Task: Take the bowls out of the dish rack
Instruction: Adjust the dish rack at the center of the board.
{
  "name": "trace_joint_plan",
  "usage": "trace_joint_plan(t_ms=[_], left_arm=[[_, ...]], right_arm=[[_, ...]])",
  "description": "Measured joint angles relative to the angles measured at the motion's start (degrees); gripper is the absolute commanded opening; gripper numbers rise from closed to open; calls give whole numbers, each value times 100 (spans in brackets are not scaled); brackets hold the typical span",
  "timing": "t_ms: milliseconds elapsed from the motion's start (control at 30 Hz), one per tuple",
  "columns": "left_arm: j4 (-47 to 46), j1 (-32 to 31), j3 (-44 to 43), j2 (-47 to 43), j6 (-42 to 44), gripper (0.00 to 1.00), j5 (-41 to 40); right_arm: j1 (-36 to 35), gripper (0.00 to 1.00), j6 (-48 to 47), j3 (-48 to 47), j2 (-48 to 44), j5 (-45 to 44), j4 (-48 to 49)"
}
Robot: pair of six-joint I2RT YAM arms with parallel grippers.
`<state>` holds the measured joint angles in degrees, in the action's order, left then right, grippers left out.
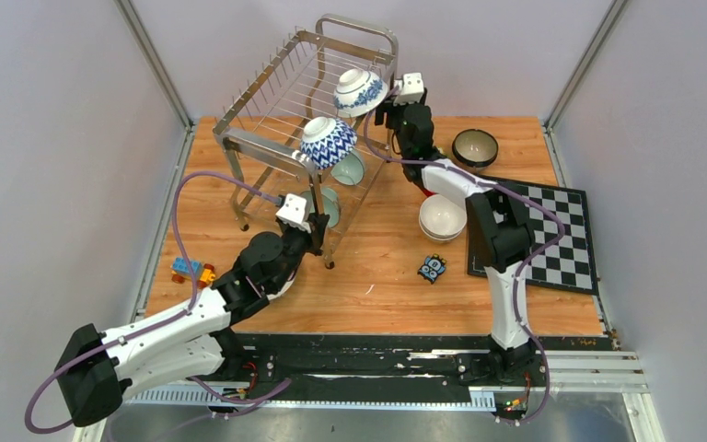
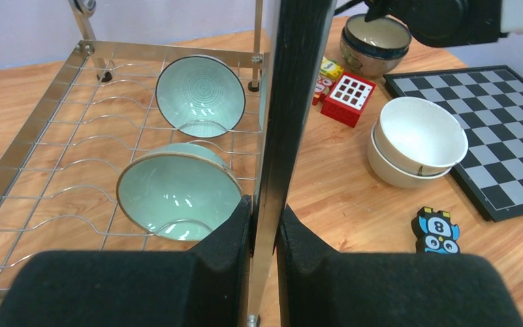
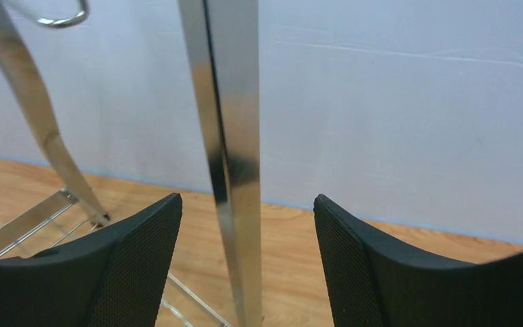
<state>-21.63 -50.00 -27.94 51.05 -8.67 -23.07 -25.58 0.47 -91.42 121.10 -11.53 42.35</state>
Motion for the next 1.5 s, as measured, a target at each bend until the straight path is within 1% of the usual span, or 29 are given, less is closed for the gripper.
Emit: trace_joint_plan(t_ms=[100,167,200,233,367,400,433,600,867,1033,1200,1500], left_arm=[[173,0,-74,-11,-35,0,9],[291,0,-127,-13,-59,0,9],[337,0,-146,-13,-76,0,9],[369,0,-164,-15,-83,0,9],[439,0,-192,-15,-107,0,4],[457,0,-195,-22,-111,0,0],[466,0,-197,-28,-120,0,-2],[501,-7,-214,-28,-186,0,-55],[785,-111,-433,136,-245,0,-527],[857,-103,-575,348,-240,0,-721],[868,245,-723,577,-295,0,-772],[861,951,-949,925,-365,0,-1298]], right_arm=[[28,67,-197,-481,310,-48,-181],[50,57,-291,-713,468,-94,-334],[50,49,-321,-774,525,-118,-389],[50,38,-354,-813,566,-157,-433],[48,9,-262,-857,643,-140,-463],[31,5,-229,-857,643,-160,-461],[24,3,-219,-857,643,-186,-459],[24,3,-238,-645,562,-245,-275],[142,3,-210,516,-223,-627,-33],[214,3,-155,988,-595,-809,-44],[278,3,-127,1314,-874,-1021,-101],[186,3,-57,1552,-1113,-1119,-229]])
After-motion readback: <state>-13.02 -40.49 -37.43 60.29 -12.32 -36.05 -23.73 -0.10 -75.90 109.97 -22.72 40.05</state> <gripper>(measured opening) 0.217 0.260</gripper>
